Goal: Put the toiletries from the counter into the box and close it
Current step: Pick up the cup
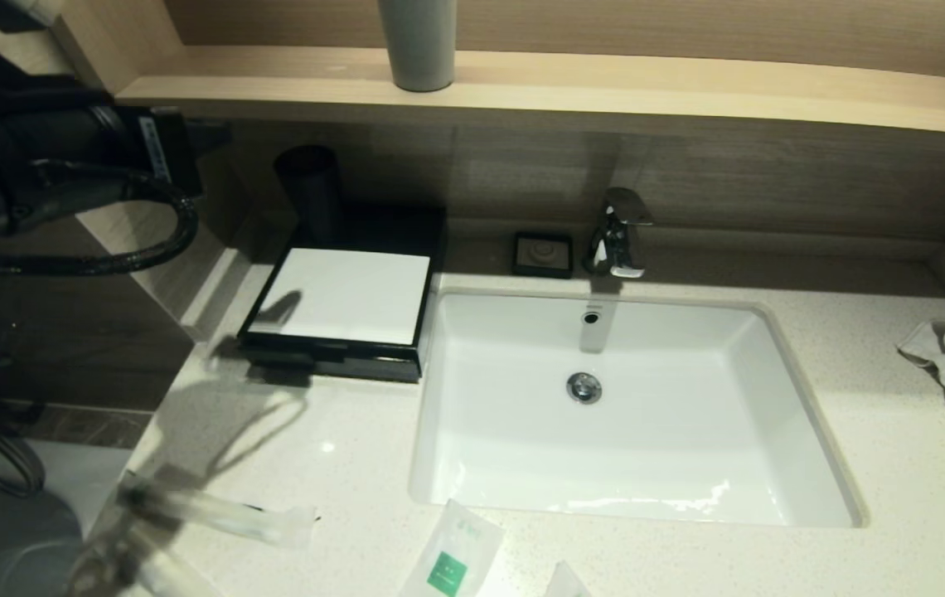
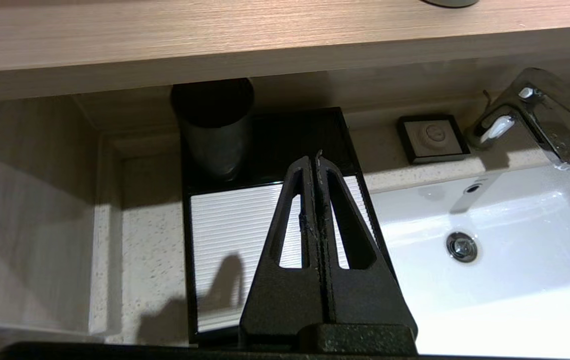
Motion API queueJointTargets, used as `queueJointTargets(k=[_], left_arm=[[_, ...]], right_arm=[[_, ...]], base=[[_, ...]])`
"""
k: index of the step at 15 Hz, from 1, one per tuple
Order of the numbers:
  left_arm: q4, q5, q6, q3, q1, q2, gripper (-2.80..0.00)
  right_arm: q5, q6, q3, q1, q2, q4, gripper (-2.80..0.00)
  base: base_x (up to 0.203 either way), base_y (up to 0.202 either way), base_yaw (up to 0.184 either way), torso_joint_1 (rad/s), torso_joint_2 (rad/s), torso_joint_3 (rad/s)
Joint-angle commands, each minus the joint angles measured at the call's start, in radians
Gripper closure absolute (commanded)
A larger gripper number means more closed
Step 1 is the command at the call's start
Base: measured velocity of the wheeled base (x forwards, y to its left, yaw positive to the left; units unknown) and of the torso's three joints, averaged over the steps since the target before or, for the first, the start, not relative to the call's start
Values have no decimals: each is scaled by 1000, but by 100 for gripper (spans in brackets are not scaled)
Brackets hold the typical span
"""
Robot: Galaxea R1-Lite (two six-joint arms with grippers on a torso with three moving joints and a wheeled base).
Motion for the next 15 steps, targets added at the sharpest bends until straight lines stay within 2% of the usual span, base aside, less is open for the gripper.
queueJointTargets(k=[1,2,8,12,15], left_arm=[[-9,20,2,-31,-35,51,0],[-22,36,3,-36,-57,60,-280],[-37,174,7,-151,-205,157,-280],[-73,233,11,-246,-246,248,-280],[-102,288,50,-286,-272,302,-280]], right_arm=[[1,0,0,0,0,0,0],[1,0,0,0,0,0,0],[1,0,0,0,0,0,0],[1,0,0,-2,0,0,0],[1,0,0,0,0,0,0]], base=[[0,0,0,0,0,0],[0,0,0,0,0,0],[0,0,0,0,0,0],[0,0,0,0,0,0],[0,0,0,0,0,0]])
